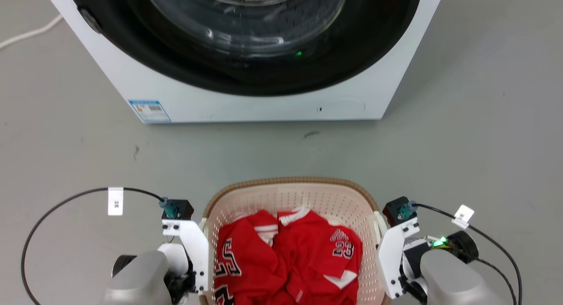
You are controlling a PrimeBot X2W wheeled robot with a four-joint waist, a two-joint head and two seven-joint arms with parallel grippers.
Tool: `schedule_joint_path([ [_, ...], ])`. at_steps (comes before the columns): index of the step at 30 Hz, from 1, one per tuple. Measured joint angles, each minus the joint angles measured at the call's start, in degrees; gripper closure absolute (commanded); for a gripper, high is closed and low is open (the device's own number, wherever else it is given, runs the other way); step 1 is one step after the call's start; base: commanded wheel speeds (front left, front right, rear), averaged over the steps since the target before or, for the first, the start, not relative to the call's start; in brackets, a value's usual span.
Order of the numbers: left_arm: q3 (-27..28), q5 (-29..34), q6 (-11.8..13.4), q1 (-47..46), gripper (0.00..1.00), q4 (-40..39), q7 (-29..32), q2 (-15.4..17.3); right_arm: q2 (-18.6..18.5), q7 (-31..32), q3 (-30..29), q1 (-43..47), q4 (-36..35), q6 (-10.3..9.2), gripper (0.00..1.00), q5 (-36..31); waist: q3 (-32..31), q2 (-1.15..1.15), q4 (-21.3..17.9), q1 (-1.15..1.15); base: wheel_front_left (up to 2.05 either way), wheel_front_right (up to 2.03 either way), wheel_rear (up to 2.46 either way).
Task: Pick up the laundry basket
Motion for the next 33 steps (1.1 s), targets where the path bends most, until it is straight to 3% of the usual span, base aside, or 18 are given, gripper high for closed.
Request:
schedule_joint_path([
  [16, -6.01, -3.85, 0.0, 5.04, 1.0, -0.73, 8.88, 0.62, -0.34, 9.02, 7.98, 5.72, -1.37, -0.01, 1.0, 9.26, -13.23, 0.0, -0.3, -0.01, 0.0, 0.0, 0.0],
  [33, -9.55, -7.0, 0.0, 6.06, 1.0, -0.57, 13.29, 0.43, -2.03, 14.56, 15.25, 7.21, -3.49, -0.01, 1.0, 17.72, -17.18, 0.01, 0.63, 0.0, 0.0, 0.0, 0.0],
])
